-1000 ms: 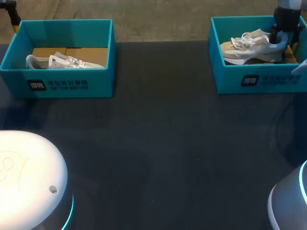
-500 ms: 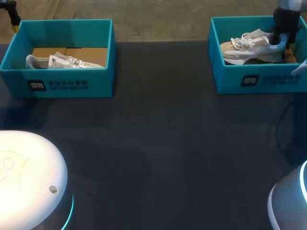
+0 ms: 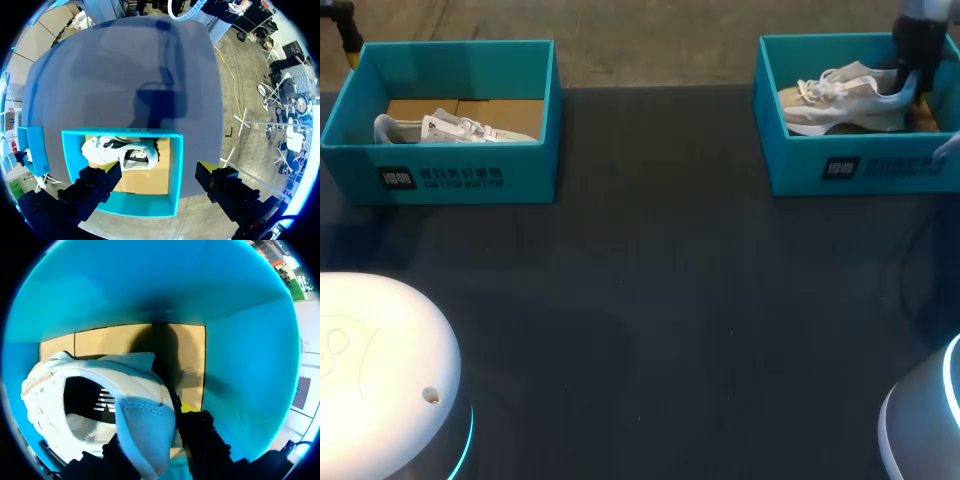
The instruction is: Take the shoe out of the shoebox, open the shoe tongue, remove and reinsert the insole, then place the shoe into the shoebox
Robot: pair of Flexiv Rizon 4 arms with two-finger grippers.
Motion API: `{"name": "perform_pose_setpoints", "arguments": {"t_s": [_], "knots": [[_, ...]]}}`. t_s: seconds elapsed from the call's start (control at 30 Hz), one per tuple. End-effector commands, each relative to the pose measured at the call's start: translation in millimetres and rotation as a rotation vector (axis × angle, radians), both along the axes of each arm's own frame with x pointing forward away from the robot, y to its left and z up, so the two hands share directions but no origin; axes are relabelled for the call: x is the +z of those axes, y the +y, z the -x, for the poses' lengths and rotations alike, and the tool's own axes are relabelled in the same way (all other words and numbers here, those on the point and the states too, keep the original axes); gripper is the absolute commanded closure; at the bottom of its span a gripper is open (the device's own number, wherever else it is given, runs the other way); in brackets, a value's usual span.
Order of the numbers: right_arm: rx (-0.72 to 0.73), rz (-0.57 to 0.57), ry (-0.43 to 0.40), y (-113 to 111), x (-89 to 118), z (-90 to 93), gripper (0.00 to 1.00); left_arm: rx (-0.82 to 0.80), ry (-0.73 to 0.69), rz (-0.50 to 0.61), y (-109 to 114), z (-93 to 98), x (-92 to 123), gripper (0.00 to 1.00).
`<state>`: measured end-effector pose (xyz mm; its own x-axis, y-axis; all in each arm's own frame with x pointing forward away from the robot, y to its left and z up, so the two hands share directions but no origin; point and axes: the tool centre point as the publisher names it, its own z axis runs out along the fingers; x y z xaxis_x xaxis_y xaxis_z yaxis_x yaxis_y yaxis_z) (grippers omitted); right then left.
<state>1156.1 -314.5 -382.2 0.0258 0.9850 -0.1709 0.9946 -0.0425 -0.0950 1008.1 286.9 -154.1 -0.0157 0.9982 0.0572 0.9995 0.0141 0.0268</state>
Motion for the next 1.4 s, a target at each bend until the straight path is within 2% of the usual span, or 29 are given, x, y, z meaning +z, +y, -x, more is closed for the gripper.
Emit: {"name": "perform_pose_setpoints", "arguments": {"t_s": [0.03, 0.23, 0.47, 0.63, 1.0, 1.23, 1.4], "knots": [[-0.014, 0.037, -0.002, 13, 24, 4.3, 1.0, -0.001, -0.002, -0.002, 0, 1.5, 0, 0.0], [-0.032, 0.049, -0.083, 6, 65, 5.5, 1.0, -0.001, -0.002, -0.002, 0, 1.5, 0, 0.0], [-0.062, 0.107, -0.124, -7, 98, 1.6, 1.0, -0.001, -0.002, -0.002, 0, 1.5, 0, 0.0], [-0.078, 0.14, -0.147, -17, 116, -1.1, 1.0, -0.001, -0.002, -0.002, 0, 1.5, 0, 0.0], [-0.112, 0.164, -0.159, -47, 141, -2.5, 1.0, -0.001, -0.002, -0.002, 0, 1.5, 0, 0.0], [-0.124, 0.17, -0.167, -52, 167, 5.8, 1.0, -0.001, -0.002, -0.002, 0, 1.5, 0, 0.0], [-0.132, 0.169, -0.166, -43, 184, 16.3, 1.0, -0.001, -0.002, -0.002, 0, 1.5, 0, 0.0]]}}
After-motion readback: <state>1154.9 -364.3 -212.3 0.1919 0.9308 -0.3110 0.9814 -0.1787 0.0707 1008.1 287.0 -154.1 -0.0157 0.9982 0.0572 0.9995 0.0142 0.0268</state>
